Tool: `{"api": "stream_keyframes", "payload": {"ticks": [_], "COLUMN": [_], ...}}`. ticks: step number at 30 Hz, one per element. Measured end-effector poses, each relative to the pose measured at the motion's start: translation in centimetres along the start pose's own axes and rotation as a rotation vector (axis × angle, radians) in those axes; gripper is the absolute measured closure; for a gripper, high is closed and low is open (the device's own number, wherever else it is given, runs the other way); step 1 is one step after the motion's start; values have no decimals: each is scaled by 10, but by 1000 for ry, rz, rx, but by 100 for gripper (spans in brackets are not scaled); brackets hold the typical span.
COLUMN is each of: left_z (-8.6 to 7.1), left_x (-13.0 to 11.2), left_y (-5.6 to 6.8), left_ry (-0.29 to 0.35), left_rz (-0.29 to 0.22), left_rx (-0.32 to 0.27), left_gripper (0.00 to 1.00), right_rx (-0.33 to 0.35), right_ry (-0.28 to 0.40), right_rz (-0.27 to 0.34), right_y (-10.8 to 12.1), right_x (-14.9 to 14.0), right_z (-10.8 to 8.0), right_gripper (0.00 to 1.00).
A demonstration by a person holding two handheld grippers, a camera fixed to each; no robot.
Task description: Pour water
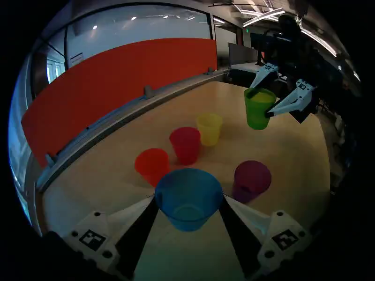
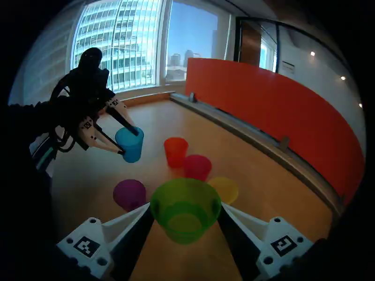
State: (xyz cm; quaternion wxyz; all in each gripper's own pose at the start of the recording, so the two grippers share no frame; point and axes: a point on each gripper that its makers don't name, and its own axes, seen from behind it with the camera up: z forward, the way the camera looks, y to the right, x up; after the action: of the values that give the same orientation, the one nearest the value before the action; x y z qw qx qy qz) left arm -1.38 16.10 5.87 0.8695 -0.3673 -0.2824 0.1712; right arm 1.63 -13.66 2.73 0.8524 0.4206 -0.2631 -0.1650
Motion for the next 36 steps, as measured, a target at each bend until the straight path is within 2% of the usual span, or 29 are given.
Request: {"api": "stream_keyframes", "payload": {"ticks": [8,18,26,36], "left_z": [14,30,37,42], "left_x": [-14,-29,-40,-46], "left_y": [4,2,-2,-4], "left_ry": [-43,-82,-104,-102], "left_rz": [-6,-9,-14,-43], "left_rx": [-29,-40,-39,-48], "left_gripper": [13,13,13,13], "right_rx": [15,25,36,40], "right_ry": [-33,-83,-113,-139], "right_rz": [10,-1,-3,7], "right_y": [-2,-3,-6,-7], "right_x": [-14,-34,-48,-62], "right_z": [14,32,44,55], "right_gripper": [9,9,9,9]}}
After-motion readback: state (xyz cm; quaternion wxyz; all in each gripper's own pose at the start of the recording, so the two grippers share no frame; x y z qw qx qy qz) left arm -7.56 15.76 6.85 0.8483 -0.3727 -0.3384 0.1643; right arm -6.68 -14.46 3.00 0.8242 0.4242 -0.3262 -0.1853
